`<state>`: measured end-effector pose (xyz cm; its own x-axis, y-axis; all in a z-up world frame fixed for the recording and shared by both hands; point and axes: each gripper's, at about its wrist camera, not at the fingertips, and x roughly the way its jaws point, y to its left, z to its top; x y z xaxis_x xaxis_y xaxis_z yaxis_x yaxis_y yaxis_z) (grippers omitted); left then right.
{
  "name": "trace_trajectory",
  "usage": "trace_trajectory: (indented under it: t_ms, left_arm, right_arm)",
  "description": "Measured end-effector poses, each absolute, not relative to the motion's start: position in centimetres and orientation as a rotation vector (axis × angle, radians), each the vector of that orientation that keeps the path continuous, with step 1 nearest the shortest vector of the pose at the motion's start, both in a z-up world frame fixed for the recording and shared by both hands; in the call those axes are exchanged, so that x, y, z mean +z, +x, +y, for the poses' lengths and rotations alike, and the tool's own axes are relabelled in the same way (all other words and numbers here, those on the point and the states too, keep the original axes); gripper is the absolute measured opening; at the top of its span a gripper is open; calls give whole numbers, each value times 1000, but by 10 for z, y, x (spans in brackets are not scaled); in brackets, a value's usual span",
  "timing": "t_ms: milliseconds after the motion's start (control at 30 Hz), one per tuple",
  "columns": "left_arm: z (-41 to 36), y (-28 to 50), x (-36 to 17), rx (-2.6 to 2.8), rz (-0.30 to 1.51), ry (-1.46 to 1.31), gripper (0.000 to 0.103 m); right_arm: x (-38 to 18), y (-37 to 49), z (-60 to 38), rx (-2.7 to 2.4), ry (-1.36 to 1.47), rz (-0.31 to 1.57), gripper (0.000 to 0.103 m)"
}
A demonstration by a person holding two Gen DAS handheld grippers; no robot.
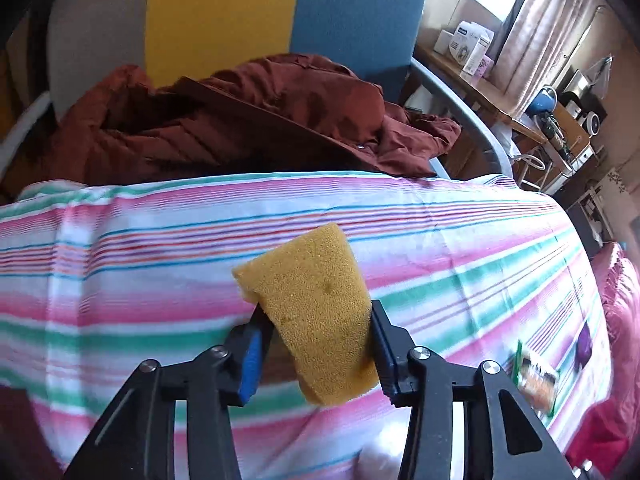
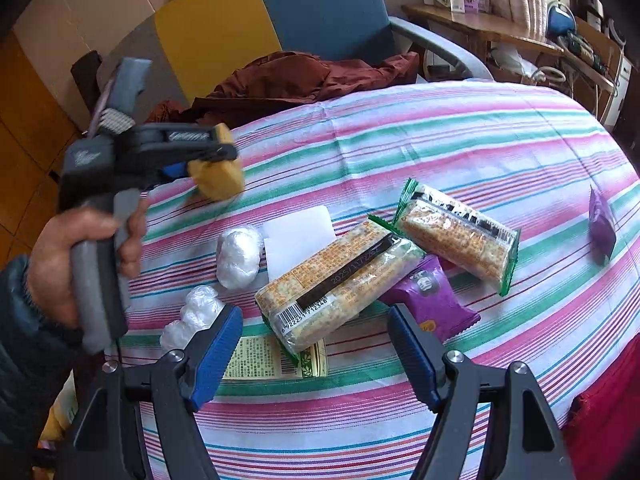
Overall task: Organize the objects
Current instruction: 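Grasp the yellow sponge with the left gripper while the right grasps a plastic-wrapped cotton ball, then carry sponge and wrapped cotton ball over the tray and release both into it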
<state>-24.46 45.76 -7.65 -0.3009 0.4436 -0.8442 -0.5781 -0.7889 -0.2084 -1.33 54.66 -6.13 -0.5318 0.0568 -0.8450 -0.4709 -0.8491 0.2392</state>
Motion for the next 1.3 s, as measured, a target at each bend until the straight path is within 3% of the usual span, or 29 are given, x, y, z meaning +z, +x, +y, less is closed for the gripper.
trace_trajectory:
  t_ms: [233, 467, 567, 600, 667, 800, 1033, 1300]
  left_arm:
    - [394, -215, -48, 2118, 129, -1278, 47]
    - [341, -180, -17, 2127, 61, -1217, 47]
    - [318, -163, -5, 2127, 32, -1199, 47]
    - [312, -159, -2, 2126, 27, -1197, 47]
    - [298, -150, 4, 2130, 19, -1191, 48]
    - [266, -135, 19, 2157, -1, -1160, 48]
    - [179, -120, 38, 2285, -59, -1128, 48]
    - [73, -103, 16, 2422, -161, -1232, 48]
  right_arm:
    - [-49, -21, 530, 2491, -1291, 563, 75]
    - [-53, -74, 506, 2573, -1392, 361, 58]
    - [-69, -103, 499, 2544, -1478, 254, 57]
    - [-78, -111, 496, 2526, -1520, 227, 54]
    - [-96, -123, 491, 2486, -1595, 168, 33]
    - [-105, -121, 487, 2455, -1591, 139, 30]
    - [-44, -85, 485, 2569, -1339, 236, 30]
    - [-14, -57, 426, 2751, -1309, 335, 30]
